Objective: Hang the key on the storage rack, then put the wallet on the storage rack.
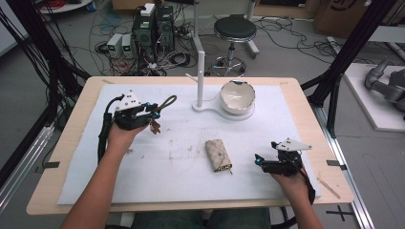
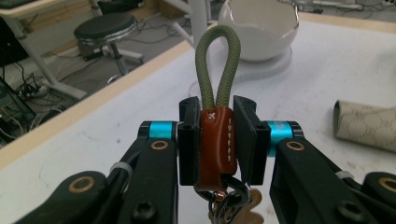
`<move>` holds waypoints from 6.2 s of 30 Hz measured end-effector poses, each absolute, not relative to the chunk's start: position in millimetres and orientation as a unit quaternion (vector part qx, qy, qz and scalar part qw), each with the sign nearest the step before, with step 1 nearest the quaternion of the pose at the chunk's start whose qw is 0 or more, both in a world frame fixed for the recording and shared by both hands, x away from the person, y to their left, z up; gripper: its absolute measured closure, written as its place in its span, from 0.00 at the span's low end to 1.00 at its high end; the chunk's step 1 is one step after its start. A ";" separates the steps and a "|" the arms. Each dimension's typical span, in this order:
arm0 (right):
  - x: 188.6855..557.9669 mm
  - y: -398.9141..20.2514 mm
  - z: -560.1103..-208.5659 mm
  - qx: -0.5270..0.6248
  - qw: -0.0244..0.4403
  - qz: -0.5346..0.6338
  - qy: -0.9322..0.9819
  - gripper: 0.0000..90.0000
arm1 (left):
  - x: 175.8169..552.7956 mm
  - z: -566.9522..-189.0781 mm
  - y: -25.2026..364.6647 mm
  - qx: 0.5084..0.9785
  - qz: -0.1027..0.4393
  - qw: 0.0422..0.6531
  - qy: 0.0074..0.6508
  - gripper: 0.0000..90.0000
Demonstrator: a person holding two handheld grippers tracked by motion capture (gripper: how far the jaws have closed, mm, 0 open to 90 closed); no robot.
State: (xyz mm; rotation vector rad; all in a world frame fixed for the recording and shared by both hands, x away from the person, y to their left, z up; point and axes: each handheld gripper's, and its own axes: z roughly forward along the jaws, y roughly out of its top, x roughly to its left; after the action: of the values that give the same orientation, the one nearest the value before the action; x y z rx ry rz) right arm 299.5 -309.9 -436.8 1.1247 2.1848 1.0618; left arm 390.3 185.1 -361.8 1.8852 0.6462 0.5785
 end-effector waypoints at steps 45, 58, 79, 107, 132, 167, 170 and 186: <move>300.8 -307.1 -438.4 0.406 0.225 0.382 0.799 0.19 | 446.8 -303.7 83.5 0.814 0.326 0.430 0.215 0.82; 300.9 -307.8 -438.6 0.406 0.225 0.381 0.799 0.19 | 453.4 -309.4 75.5 0.818 0.325 0.419 0.223 0.83; 300.6 -308.2 -438.4 0.406 0.224 0.383 0.799 0.19 | 451.3 -309.5 79.7 0.812 0.326 0.421 0.239 0.65; 300.4 -303.7 -437.2 0.403 0.224 0.385 0.799 0.19 | 392.6 -337.4 164.5 0.797 0.207 0.500 0.269 0.35; 309.9 -293.9 -436.9 0.400 0.219 0.389 0.801 0.19 | 349.8 -403.9 241.5 0.774 0.161 0.530 0.307 0.20; 293.7 -230.9 -425.3 0.394 0.211 0.393 0.804 0.19 | 346.1 -411.2 256.5 0.772 0.179 0.514 0.327 0.20; 292.7 -224.4 -425.2 0.399 0.207 0.392 0.803 0.19 | 345.2 -411.3 257.5 0.772 0.179 0.514 0.328 0.20; 293.5 -180.1 -435.4 0.431 0.201 0.360 0.803 0.19 | 339.6 -413.2 266.1 0.771 0.182 0.508 0.338 0.20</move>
State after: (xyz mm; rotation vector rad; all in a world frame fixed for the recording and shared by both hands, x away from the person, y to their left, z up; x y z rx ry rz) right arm 293.5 -180.1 -435.4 1.2033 2.2432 1.0056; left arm 339.6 266.1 -413.2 1.8577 0.8145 0.4385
